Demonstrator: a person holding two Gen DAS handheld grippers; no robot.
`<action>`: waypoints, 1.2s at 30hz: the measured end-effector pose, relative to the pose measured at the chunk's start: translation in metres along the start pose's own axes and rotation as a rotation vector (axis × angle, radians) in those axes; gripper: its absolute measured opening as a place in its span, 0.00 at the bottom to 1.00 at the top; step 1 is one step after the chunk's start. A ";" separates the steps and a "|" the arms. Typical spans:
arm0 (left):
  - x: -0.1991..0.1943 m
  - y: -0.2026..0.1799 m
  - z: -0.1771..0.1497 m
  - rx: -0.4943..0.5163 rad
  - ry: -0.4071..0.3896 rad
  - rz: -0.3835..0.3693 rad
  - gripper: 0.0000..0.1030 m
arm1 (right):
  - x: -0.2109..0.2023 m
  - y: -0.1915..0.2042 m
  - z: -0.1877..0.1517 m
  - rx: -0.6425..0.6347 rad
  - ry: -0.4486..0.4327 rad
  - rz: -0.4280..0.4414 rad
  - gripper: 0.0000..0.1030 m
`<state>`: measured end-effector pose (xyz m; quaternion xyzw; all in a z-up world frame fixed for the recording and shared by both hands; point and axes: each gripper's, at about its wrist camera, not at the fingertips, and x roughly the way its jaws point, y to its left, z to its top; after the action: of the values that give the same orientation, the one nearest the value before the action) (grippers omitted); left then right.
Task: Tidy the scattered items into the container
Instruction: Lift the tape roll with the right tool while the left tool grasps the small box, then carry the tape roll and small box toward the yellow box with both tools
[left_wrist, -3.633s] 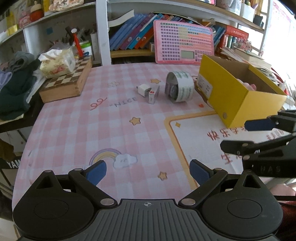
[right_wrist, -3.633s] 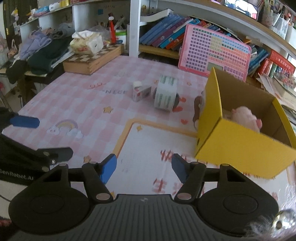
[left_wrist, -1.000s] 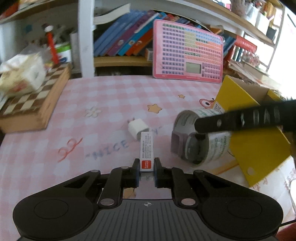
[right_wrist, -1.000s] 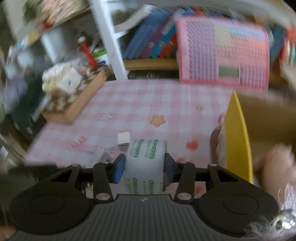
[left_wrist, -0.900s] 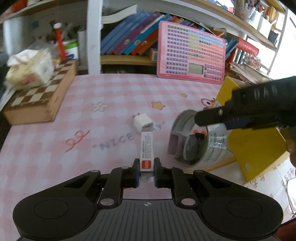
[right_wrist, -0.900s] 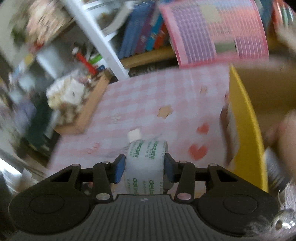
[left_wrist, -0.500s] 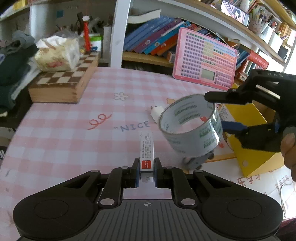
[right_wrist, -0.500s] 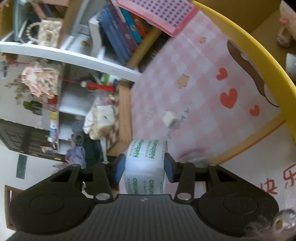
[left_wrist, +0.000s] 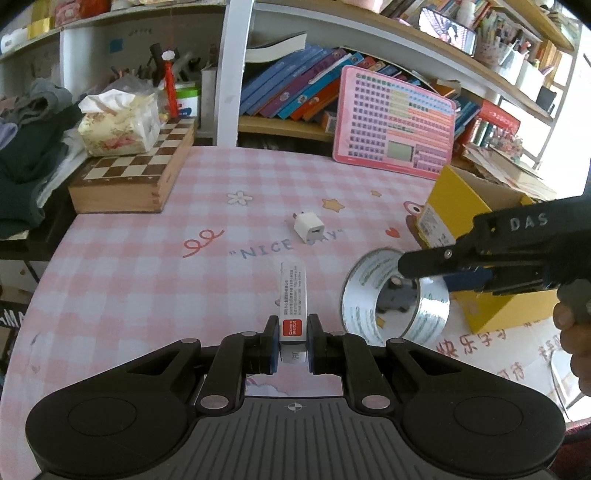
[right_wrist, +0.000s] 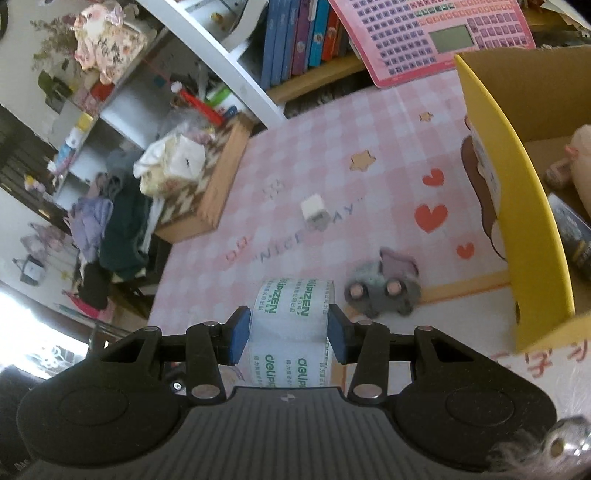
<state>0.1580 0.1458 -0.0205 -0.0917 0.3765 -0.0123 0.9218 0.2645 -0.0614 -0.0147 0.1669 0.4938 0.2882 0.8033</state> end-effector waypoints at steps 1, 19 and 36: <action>-0.002 0.000 -0.002 -0.002 0.002 -0.003 0.13 | -0.001 0.000 -0.003 -0.002 0.007 -0.003 0.41; -0.054 -0.015 -0.026 -0.034 -0.019 -0.071 0.13 | -0.049 0.011 -0.054 -0.082 0.008 -0.040 0.41; -0.090 -0.041 -0.046 0.025 -0.050 -0.157 0.13 | -0.100 0.020 -0.111 -0.173 -0.073 -0.159 0.41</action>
<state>0.0632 0.1066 0.0168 -0.1099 0.3449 -0.0872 0.9281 0.1252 -0.1105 0.0147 0.0675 0.4492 0.2588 0.8524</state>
